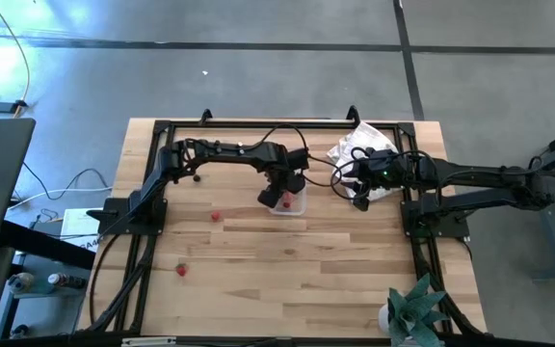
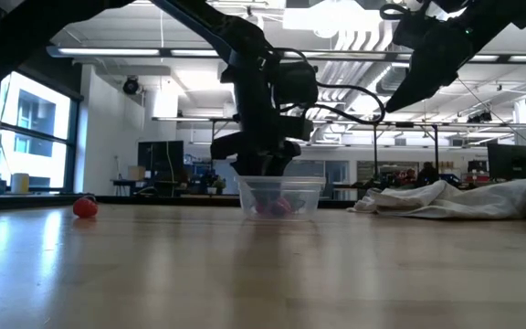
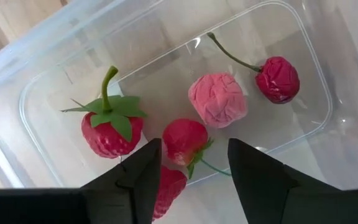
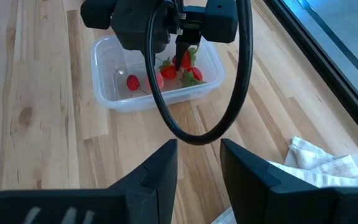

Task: Pick and placing Produce into tupperware
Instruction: Put the plum into the transparent container

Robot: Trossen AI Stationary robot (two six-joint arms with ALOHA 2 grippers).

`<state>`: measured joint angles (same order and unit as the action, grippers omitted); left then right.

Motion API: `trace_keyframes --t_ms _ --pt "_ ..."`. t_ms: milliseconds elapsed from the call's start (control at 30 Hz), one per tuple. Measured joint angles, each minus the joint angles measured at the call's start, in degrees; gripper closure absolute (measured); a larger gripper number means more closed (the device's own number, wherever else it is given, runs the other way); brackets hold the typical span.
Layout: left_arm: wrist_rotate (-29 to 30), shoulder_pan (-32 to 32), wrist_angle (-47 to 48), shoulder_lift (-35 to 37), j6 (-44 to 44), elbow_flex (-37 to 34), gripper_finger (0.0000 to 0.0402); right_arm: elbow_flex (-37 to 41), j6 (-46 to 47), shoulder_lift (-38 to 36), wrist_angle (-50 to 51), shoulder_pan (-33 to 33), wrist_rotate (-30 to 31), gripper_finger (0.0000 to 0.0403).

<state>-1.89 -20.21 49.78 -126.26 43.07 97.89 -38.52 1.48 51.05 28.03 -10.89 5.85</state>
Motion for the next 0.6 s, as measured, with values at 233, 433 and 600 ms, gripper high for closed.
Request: trace_keyframes --t_ms 233,433,600 --pt "0.00 0.00 4.86 1.03 -1.31 3.93 0.0249 0.00 0.00 0.00 0.00 0.02 0.00 0.0291" --pt "1.34 -0.02 13.56 1.12 -3.22 13.06 0.0256 0.00 0.00 -0.01 0.00 0.00 0.00 0.0291" --pt "5.75 -0.07 24.68 1.12 -8.03 22.42 0.0256 0.00 0.00 0.00 0.00 0.01 0.00 0.0291"
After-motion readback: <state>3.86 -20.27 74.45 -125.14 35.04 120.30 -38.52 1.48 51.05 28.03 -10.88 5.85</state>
